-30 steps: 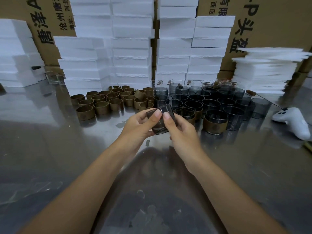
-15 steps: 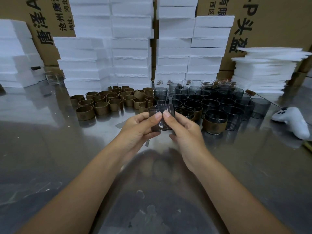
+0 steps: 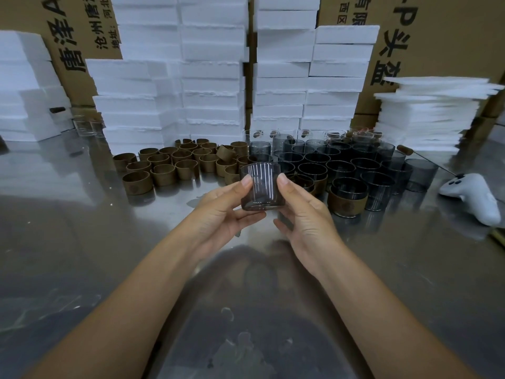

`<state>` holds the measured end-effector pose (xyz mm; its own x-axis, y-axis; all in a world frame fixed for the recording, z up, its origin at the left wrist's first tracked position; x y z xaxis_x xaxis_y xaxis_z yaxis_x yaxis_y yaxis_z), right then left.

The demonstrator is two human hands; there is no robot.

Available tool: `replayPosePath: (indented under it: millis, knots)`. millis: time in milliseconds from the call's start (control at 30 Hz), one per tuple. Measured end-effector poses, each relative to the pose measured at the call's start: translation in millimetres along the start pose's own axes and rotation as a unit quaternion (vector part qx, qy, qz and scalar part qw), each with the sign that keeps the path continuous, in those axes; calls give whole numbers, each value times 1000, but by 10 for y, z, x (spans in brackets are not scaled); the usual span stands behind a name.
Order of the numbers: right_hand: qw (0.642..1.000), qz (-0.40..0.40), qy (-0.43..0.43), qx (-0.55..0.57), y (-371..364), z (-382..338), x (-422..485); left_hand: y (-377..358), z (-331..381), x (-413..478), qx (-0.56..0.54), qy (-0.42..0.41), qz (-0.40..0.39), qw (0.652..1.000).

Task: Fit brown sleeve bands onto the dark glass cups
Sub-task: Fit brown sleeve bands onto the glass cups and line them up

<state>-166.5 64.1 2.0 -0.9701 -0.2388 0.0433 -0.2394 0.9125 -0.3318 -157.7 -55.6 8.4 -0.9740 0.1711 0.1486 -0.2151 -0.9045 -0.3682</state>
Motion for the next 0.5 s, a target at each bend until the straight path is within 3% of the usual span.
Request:
replayPosePath:
  millis: [267, 500]
  knots:
    - [993, -56, 25, -101, -127, -12, -37, 40, -8, 16, -5, 4, -10, 1000]
    - [995, -9, 85, -45, -28, -105, -24, 95, 28, 1, 61, -14, 44, 997]
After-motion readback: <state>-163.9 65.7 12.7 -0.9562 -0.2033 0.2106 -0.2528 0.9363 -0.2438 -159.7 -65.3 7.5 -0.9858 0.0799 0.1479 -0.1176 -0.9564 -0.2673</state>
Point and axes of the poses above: each hand's wrist, its own x-axis towards the middle knuckle, its own y-axis out of the back of the hand, z = x × y, the point moved 8 cm from there along x, towards the middle knuckle, and after that the axes turned 3 degrees about -z, right-handed, at the moved point
